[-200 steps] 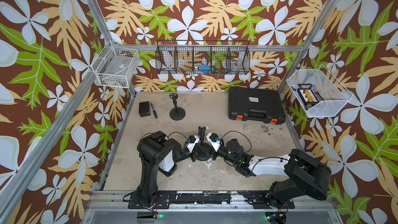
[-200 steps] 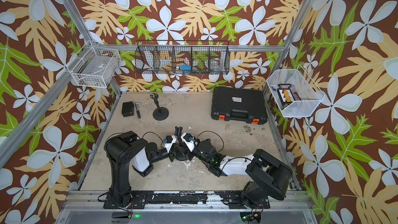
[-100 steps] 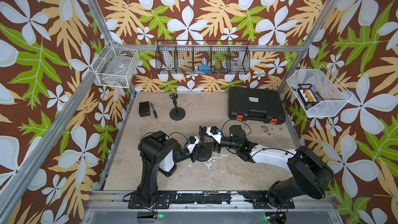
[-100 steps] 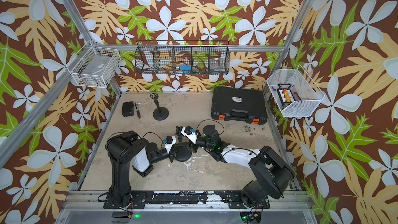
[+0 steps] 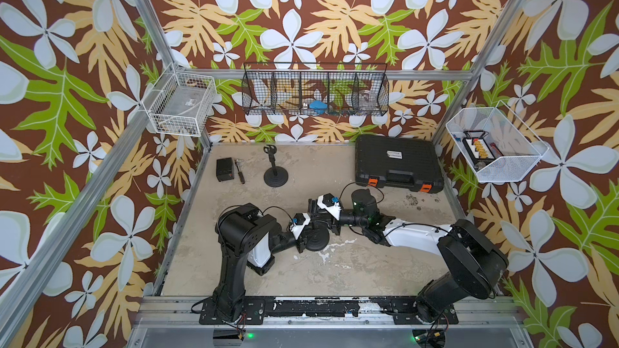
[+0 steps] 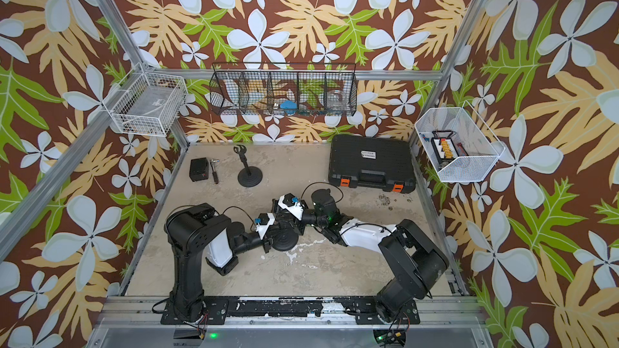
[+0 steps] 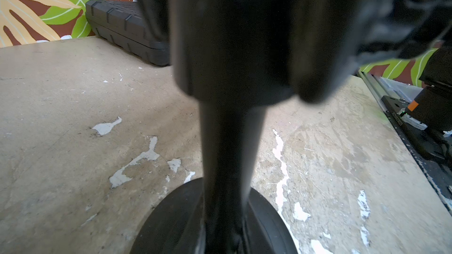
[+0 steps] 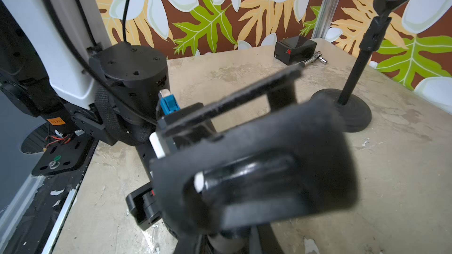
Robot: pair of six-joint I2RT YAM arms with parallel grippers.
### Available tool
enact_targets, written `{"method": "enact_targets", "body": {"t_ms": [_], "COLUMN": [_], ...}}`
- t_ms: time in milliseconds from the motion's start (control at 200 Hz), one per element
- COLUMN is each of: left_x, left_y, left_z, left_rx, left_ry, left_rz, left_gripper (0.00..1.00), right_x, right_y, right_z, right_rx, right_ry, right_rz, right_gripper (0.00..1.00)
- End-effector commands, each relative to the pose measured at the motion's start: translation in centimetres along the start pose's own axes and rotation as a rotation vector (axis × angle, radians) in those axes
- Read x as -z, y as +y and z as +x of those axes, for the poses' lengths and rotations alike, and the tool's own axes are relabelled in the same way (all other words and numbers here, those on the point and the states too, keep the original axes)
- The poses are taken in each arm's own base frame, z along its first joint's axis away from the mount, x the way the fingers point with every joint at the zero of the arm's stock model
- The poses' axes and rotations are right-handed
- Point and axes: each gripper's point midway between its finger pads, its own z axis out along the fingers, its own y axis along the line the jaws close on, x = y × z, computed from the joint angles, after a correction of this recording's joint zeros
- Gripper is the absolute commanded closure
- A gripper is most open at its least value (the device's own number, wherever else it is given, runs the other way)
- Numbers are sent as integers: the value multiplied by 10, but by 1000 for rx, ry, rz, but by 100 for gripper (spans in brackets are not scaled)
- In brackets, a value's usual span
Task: Assemble a microphone stand
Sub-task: Screw the microphone stand pole into the microphone stand base.
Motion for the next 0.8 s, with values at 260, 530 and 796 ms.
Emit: {"method": "enact_targets", "body": {"t_ms": [260,530,796], "left_x": [11,15,11], "left_y": [-7,-11,-12], "left_z": [-63,-71,-72], "left_rx": [-26,-27,-20], "left_ry": [-222,-241,-243], "left_rz": [9,24,42], "left_gripper": [61,63,66], "right_x": [5,17,24], "right_y": [8,-12,-11], "right_z": [22,45,60], "right_rx": [10,-105,-187], "right_ry": [-24,-41,-35], "right_rz": [102,451,716], "right_gripper": [100,100,100]}}
